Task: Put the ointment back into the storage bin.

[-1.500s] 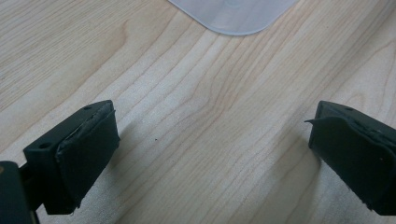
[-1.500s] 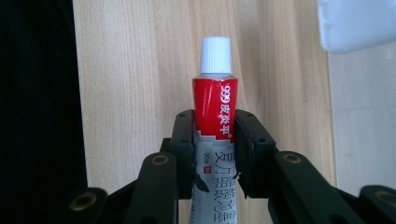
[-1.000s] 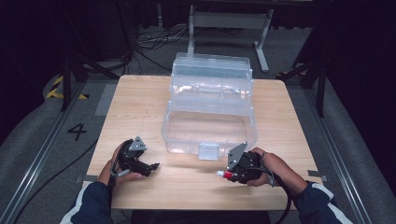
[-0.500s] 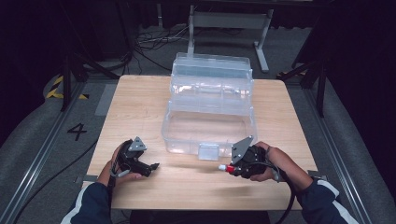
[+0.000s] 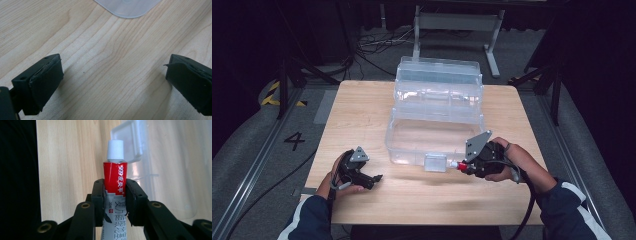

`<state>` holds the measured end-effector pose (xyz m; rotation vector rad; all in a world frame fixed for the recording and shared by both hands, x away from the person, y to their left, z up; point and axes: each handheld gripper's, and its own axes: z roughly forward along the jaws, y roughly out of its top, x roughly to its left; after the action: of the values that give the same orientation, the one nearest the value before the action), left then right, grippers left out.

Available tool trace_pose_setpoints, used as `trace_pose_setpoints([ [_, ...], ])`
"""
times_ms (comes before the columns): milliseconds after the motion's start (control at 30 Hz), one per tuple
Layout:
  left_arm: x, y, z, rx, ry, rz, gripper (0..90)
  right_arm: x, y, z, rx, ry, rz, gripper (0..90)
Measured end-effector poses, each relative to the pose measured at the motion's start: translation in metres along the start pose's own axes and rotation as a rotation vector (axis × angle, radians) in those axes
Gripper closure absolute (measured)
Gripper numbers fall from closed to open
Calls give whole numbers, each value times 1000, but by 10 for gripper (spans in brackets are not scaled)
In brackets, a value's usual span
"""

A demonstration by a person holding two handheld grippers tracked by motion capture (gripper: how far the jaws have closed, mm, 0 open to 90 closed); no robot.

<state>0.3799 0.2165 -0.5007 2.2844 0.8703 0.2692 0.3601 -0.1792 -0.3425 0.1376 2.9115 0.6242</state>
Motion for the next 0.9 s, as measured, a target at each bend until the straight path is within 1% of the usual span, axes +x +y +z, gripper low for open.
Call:
trace_pose_setpoints([
  [100, 0, 0, 0, 0, 0, 0, 15, -5, 5, -6, -9, -12, -5, 711],
  [167, 0, 0, 0, 0, 0, 0, 15, -6, 6, -7, -2, -17, -5, 712],
  [200, 0, 0, 0, 0, 0, 0, 15, -12, 9, -11, -7, -27, -3, 712],
  [233, 0, 0, 0, 0, 0, 0, 15, -12, 9, -11, -7, -27, -3, 712],
  [267, 0, 0, 0, 0, 0, 0, 15, -16, 11, -13, -14, -22, 1, 711],
  [333, 0, 0, 0, 0, 0, 0, 15, -17, 12, -14, -15, -27, 2, 711],
  [433, 0, 0, 0, 0, 1, 1, 15, -24, 16, -17, -18, -26, 13, 712],
  [500, 0, 0, 0, 0, 1, 1, 15, -28, 18, -20, -17, -35, 8, 711],
  [533, 0, 0, 0, 0, 0, 0, 15, -30, 20, -21, -20, -42, 15, 711],
  [600, 0, 0, 0, 0, 0, 0, 15, -32, 21, -22, -17, -46, 13, 711],
  [667, 0, 0, 0, 0, 0, 0, 15, -38, 24, -25, -17, -55, 16, 711],
  [733, 0, 0, 0, 0, 1, 1, 15, -42, 27, -25, -8, -69, 18, 711],
  [767, 0, 0, 0, 0, 1, 1, 15, -42, 27, -25, -8, -69, 18, 711],
  [800, 0, 0, 0, 0, 0, 0, 15, -48, 29, -24, -10, -63, 23, 711],
  [900, 0, 0, 0, 0, 0, 0, 15, -54, 31, -21, 4, -67, 28, 711],
])
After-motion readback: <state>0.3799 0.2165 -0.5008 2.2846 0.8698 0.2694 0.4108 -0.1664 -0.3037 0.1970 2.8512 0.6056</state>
